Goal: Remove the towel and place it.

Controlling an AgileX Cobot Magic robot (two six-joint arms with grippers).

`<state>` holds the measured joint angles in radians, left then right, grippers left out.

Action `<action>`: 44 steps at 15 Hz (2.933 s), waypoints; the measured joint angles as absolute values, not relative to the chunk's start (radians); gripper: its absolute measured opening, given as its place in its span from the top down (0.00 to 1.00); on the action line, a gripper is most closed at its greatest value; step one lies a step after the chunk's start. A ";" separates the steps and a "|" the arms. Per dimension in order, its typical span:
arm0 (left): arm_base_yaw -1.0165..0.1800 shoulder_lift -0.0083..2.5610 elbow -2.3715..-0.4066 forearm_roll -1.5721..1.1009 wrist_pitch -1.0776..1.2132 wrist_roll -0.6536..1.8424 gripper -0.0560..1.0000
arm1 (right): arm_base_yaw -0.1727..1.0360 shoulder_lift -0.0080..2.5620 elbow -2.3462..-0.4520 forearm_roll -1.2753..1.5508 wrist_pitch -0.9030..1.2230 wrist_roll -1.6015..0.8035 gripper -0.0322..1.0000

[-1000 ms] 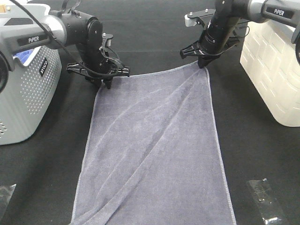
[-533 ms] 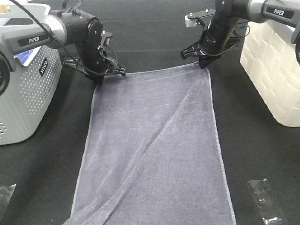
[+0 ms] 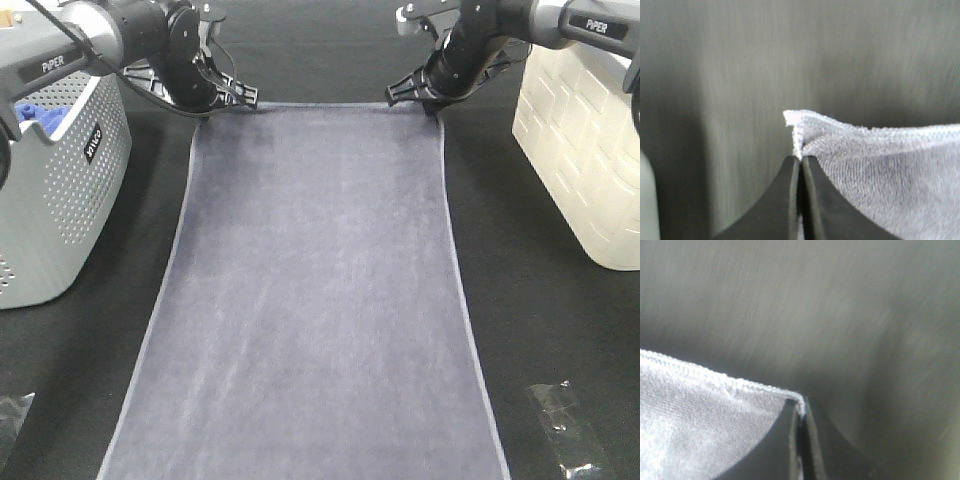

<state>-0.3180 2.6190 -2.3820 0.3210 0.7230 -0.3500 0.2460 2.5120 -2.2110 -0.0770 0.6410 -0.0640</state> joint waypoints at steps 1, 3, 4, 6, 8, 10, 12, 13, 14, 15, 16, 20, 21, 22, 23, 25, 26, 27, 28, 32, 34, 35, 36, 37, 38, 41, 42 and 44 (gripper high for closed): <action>-0.318 2.619 -2.382 0.330 0.679 -0.348 0.95 | 0.235 2.512 -2.211 -0.079 0.600 -0.064 0.97; -0.318 2.627 -2.385 0.359 0.600 -0.348 0.95 | 0.220 2.512 -2.211 -0.081 0.535 -0.064 0.97; -0.317 2.634 -2.385 0.378 0.573 -0.348 0.95 | 0.219 2.512 -2.211 -0.083 0.498 -0.064 0.97; -0.299 2.656 -2.385 0.389 0.498 -0.382 0.95 | 0.217 2.514 -2.211 -0.089 0.413 -0.064 0.97; -0.290 2.662 -2.385 0.389 0.467 -0.401 0.95 | 0.217 2.521 -2.211 -0.092 0.380 -0.064 0.97; -0.275 2.678 -2.386 0.401 0.411 -0.419 0.95 | 0.217 2.553 -2.211 -0.095 0.321 -0.064 0.97; -0.264 2.704 -2.386 0.413 0.361 -0.423 0.95 | 0.217 2.595 -2.211 -0.098 0.279 -0.064 0.97; -0.263 2.723 -2.386 0.417 0.344 -0.423 0.95 | 0.217 2.621 -2.211 -0.099 0.251 -0.064 0.97; -0.261 2.745 -2.386 0.418 0.340 -0.425 0.95 | 0.217 2.638 -2.211 -0.100 0.229 -0.064 0.94; -0.261 2.753 -2.386 0.419 0.339 -0.426 0.94 | 0.217 2.646 -2.211 -0.100 0.216 -0.064 0.90; -0.260 2.755 -2.385 0.420 0.339 -0.426 0.91 | 0.217 2.652 -2.211 -0.103 0.208 -0.064 0.76; -0.256 2.755 -2.385 0.418 0.338 -0.429 0.58 | 0.209 2.653 -2.211 -0.107 0.205 -0.064 0.23; -0.256 2.755 -2.385 0.400 0.338 -0.429 0.44 | 0.209 2.653 -2.211 -0.107 0.211 -0.064 0.18; -0.256 2.755 -2.385 0.384 0.338 -0.430 0.38 | 0.209 2.653 -2.211 -0.107 0.217 -0.064 0.17; -0.256 2.753 -2.385 0.369 0.338 -0.430 0.35 | 0.209 2.653 -2.211 -0.107 0.227 -0.064 0.17; -0.256 2.737 -2.385 0.364 0.338 -0.430 0.33 | 0.209 2.653 -2.211 -0.107 0.245 -0.064 0.16; -0.256 2.737 -2.385 0.364 0.338 -0.430 0.33 | 0.209 2.653 -2.211 -0.107 0.245 -0.064 0.16; -0.256 2.726 -2.385 0.364 0.338 -0.430 0.33 | 0.209 2.653 -2.211 -0.107 0.266 -0.064 0.16; -0.256 2.712 -2.385 0.362 0.338 -0.430 0.33 | 0.209 2.648 -2.211 -0.107 0.316 -0.064 0.16; -0.256 2.651 -2.385 0.360 0.401 -0.430 0.33 | 0.209 2.575 -2.211 -0.060 0.427 -0.064 0.16; -0.256 2.618 -2.386 0.361 0.435 -0.430 0.32 | 0.209 2.527 -2.211 -0.009 0.487 -0.064 0.16; -0.256 2.607 -2.386 0.361 0.455 -0.430 0.32 | 0.209 2.505 -2.211 0.000 0.527 -0.064 0.16; -0.259 2.587 -2.386 0.359 0.485 -0.430 0.32 | 0.209 2.475 -2.211 0.010 0.584 -0.064 0.16; -0.264 2.564 -2.386 0.359 0.502 -0.430 0.32 | 0.209 2.456 -2.211 0.016 0.620 -0.064 0.16; -0.273 2.537 -2.386 0.359 0.505 -0.421 0.32 | 0.209 2.434 -2.211 0.017 0.660 -0.064 0.16; -0.315 2.435 -2.386 0.359 0.603 -0.330 0.32 | 0.209 2.354 -2.211 0.038 0.766 -0.064 0.16; -0.325 2.398 -2.386 0.359 0.667 -0.304 0.32 | 0.209 2.322 -2.211 0.046 0.809 -0.064 0.16; -0.330 2.331 -2.386 0.357 0.816 -0.279 0.32 | 0.209 2.250 -2.211 0.066 0.919 -0.064 0.16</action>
<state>-0.3300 2.3310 -2.3860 0.3570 0.8160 -0.2790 0.2090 2.2500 -2.2110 0.0660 0.9190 -0.0640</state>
